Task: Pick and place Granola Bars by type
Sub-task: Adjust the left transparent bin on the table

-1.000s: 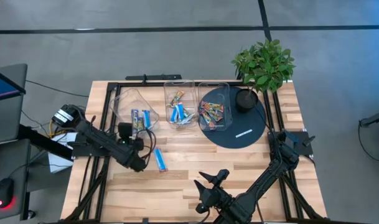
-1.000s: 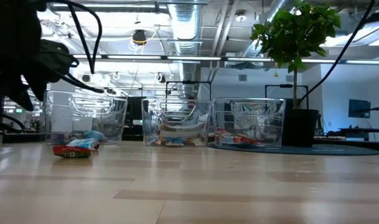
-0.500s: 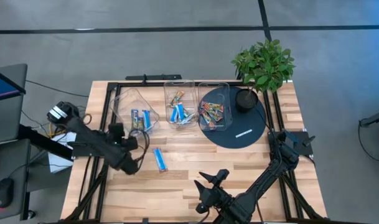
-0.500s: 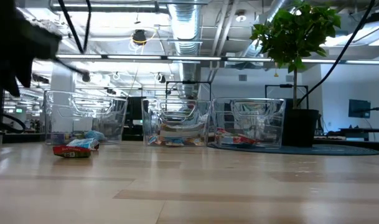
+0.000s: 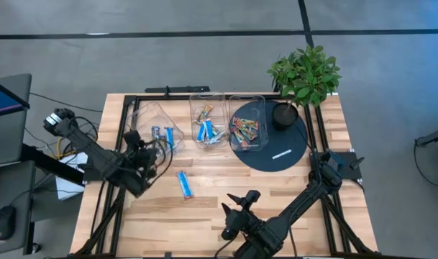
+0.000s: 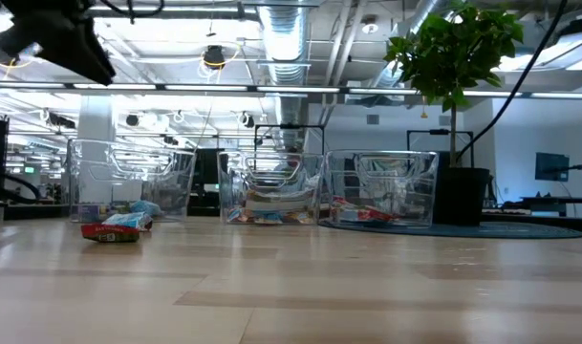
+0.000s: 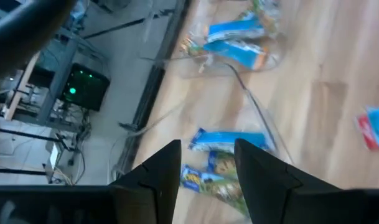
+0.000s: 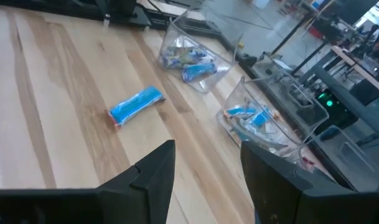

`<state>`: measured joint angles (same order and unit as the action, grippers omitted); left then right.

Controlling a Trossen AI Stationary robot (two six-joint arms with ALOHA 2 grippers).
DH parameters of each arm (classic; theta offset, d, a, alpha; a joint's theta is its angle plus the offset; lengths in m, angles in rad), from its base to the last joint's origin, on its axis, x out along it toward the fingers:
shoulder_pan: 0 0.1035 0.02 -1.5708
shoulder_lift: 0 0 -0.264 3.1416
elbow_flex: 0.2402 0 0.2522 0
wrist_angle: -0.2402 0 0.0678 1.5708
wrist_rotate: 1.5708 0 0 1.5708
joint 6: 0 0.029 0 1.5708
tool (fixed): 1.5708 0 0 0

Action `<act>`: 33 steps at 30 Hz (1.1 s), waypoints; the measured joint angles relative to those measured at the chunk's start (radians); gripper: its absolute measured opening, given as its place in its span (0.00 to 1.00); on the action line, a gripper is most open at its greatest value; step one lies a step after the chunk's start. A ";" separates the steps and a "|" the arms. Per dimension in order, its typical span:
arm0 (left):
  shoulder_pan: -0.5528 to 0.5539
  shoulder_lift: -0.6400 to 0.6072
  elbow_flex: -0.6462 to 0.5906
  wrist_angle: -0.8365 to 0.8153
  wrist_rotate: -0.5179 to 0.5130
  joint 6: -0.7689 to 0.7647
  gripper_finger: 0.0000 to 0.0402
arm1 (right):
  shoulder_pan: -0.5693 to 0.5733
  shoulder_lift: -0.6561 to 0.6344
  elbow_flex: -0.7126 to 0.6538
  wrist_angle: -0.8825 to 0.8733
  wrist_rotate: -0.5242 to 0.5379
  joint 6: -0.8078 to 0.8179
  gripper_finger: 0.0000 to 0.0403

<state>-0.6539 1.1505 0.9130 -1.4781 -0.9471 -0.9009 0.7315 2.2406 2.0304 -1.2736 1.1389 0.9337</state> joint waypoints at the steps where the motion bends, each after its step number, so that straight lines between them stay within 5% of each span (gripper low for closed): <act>1: 0.023 -0.017 -0.011 0.028 -0.008 0.033 0.36 | -0.002 0.000 0.000 0.000 -0.001 0.000 0.44; 15: 0.445 -0.169 -0.189 0.624 0.168 0.624 0.36 | -0.002 0.000 0.000 0.000 0.001 -0.001 0.44; 33: 0.719 -0.131 -0.253 0.898 0.514 0.840 0.36 | 0.004 0.000 0.000 0.000 0.001 -0.002 0.44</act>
<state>0.0647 1.0193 0.6601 -0.5798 -0.4335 -0.0607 0.7353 2.2406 2.0304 -1.2739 1.1400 0.9318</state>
